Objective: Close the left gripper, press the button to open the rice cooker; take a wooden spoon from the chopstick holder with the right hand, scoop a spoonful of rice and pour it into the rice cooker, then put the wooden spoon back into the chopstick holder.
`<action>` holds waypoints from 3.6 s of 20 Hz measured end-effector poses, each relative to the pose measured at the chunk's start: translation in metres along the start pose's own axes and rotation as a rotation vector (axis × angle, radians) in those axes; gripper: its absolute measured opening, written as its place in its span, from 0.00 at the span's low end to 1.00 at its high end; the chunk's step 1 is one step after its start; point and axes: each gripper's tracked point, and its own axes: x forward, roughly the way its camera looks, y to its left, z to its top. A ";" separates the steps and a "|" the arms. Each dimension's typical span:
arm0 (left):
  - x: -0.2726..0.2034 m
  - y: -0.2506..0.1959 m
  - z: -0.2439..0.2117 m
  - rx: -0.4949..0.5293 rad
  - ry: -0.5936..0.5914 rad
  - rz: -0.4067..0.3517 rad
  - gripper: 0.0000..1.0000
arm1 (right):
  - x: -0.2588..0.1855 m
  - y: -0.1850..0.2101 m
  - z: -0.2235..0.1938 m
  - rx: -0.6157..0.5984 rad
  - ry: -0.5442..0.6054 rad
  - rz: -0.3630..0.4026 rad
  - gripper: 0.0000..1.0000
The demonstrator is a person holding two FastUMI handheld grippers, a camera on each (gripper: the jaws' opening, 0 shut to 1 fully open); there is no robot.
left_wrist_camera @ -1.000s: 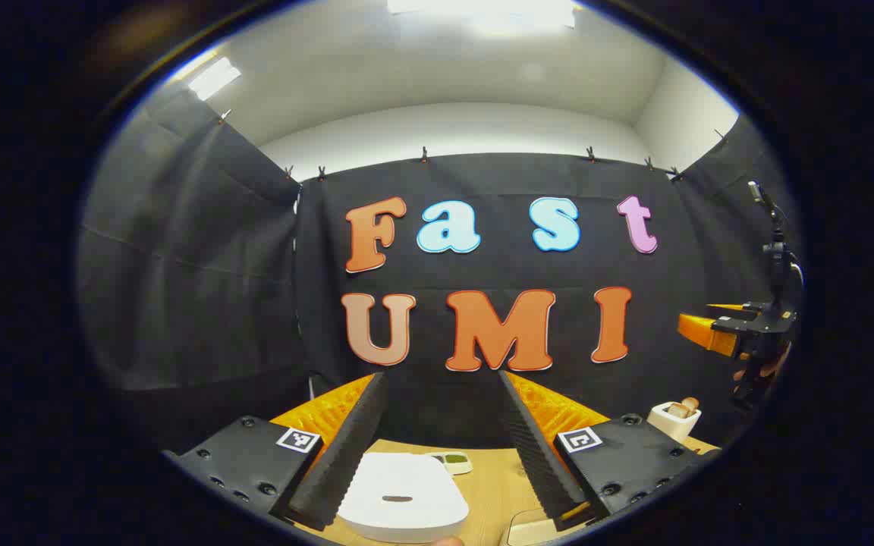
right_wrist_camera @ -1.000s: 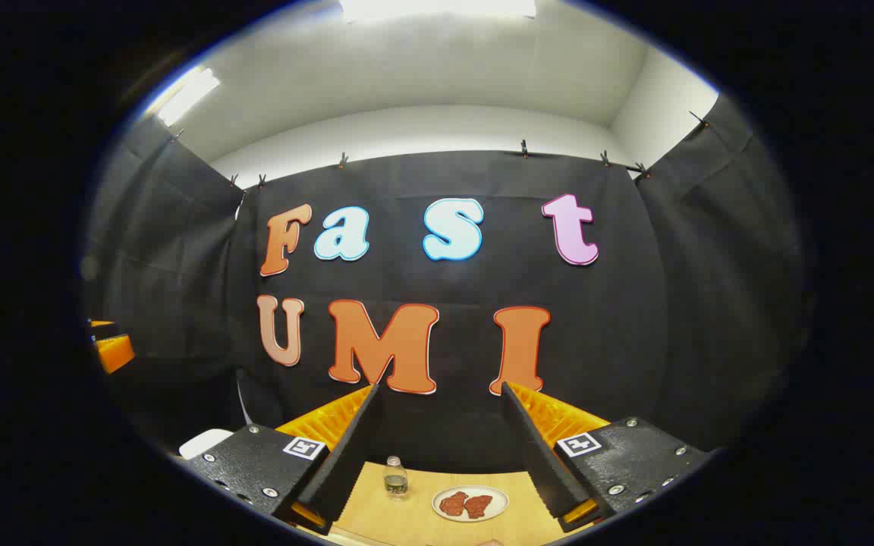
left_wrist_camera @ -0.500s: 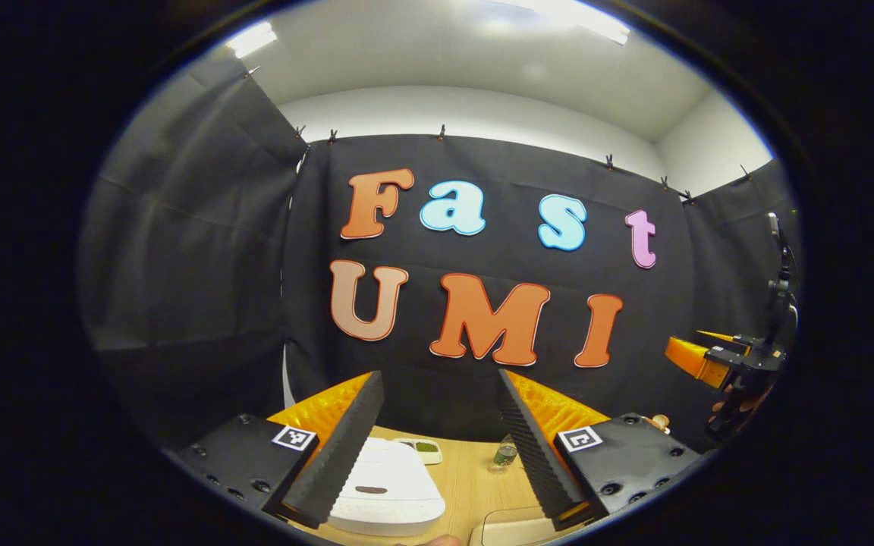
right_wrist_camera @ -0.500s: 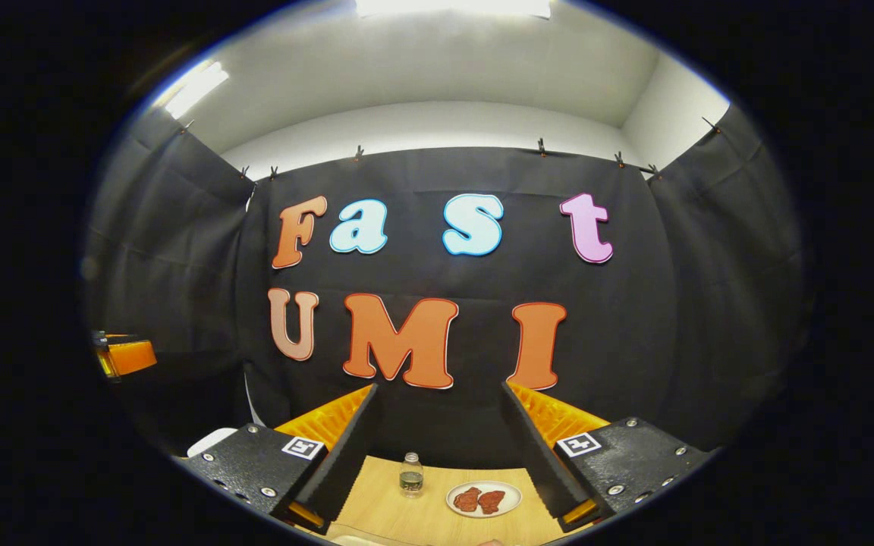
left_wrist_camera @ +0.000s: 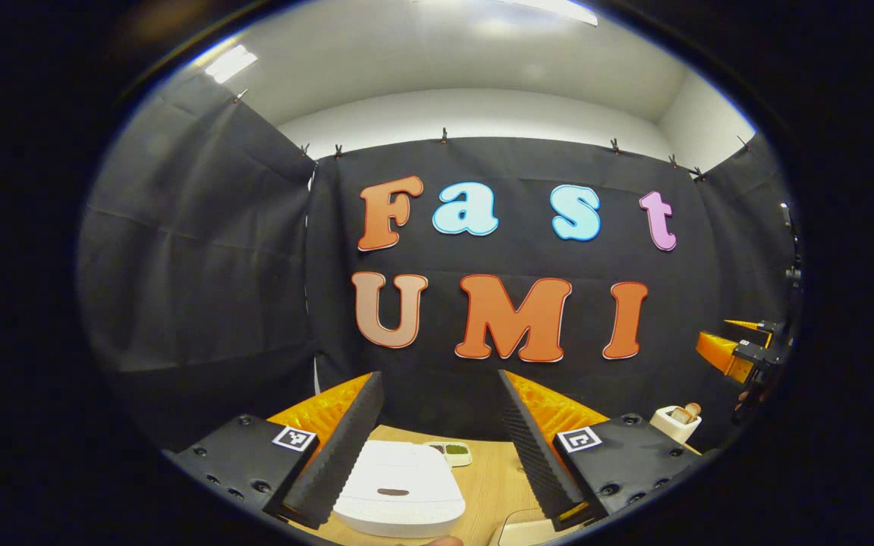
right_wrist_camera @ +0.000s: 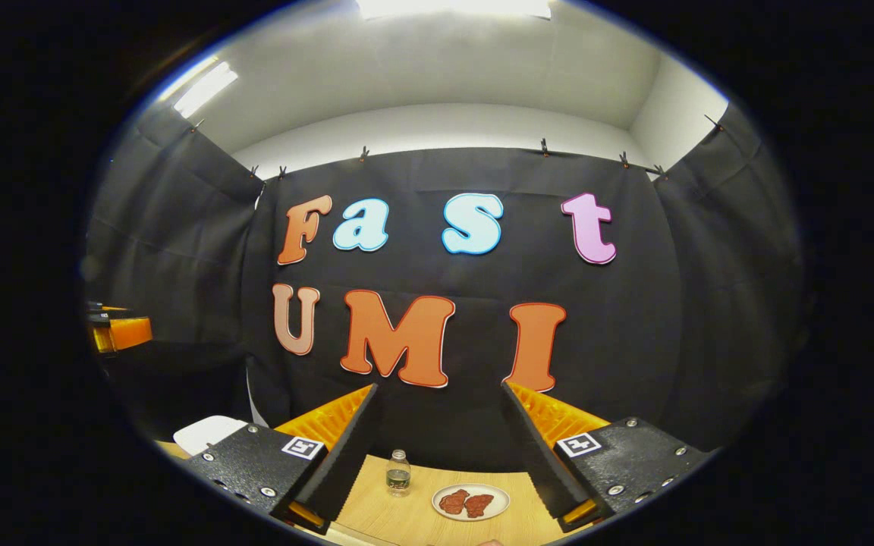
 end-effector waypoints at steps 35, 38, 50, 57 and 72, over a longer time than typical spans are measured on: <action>0.091 0.043 -0.327 -0.246 1.331 0.064 0.08 | -0.176 -0.164 -0.068 -0.131 0.288 -0.579 0.96; 0.092 0.049 -0.339 -0.229 1.356 0.074 0.08 | -0.178 -0.160 -0.073 -0.136 0.297 -0.577 0.96; 0.111 0.042 -0.273 0.098 1.040 -0.069 0.06 | -0.157 -0.125 -0.117 -0.107 0.394 -0.440 0.96; 0.146 0.041 -0.136 0.277 0.502 0.020 0.10 | -0.150 -0.109 -0.163 0.025 0.472 -0.356 0.96; 0.065 0.010 -0.062 0.300 0.134 0.062 0.96 | -0.151 -0.122 -0.296 0.260 0.698 -0.366 0.96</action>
